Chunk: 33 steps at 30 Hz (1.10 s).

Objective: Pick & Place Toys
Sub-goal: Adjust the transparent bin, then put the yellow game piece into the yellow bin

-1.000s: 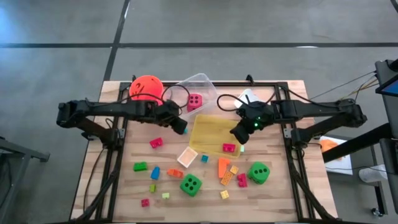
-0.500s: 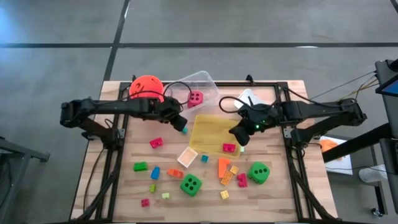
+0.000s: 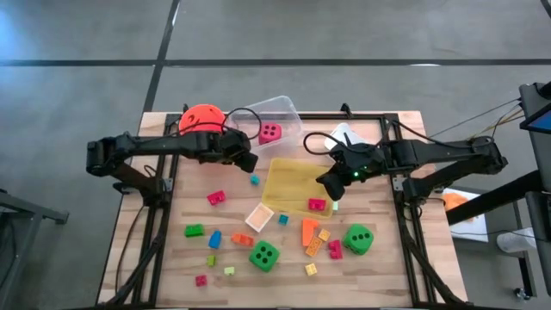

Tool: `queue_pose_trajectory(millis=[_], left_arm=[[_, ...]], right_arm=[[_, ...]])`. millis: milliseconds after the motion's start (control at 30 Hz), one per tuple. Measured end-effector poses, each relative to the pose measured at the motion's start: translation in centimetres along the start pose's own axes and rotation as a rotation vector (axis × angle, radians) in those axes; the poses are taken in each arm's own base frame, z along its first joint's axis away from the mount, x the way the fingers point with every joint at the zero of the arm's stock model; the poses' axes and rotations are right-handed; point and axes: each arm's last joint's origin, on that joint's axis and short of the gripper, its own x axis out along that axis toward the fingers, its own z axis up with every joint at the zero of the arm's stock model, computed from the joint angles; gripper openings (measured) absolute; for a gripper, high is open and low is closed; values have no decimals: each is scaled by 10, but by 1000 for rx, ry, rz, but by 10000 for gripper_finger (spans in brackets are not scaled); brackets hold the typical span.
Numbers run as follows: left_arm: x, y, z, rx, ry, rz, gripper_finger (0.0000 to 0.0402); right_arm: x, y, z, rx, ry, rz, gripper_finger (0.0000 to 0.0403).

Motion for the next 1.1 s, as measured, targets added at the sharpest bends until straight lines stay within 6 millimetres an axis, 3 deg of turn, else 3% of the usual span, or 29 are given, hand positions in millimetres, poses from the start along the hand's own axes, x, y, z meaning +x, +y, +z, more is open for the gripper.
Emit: queue_pose_trajectory(millis=[200,333,500,700,900,1100], left_arm=[[-10,-12,-10,117,139,-216,121],[-22,-27,-29,218,236,-359,121],[-34,-39,-49,293,265,-403,121],[-44,-47,-64,345,300,-457,121],[-45,-47,-65,363,286,-457,121],[-45,-47,-64,371,255,-439,121]], right_arm=[[0,-2,-7,-16,45,-31,8],[-1,-5,-20,-49,133,-94,8],[-5,-8,-36,-36,253,-154,8],[-10,-1,-55,28,427,-109,8],[-11,7,-79,31,371,-157,8],[0,1,-101,70,392,-173,9]])
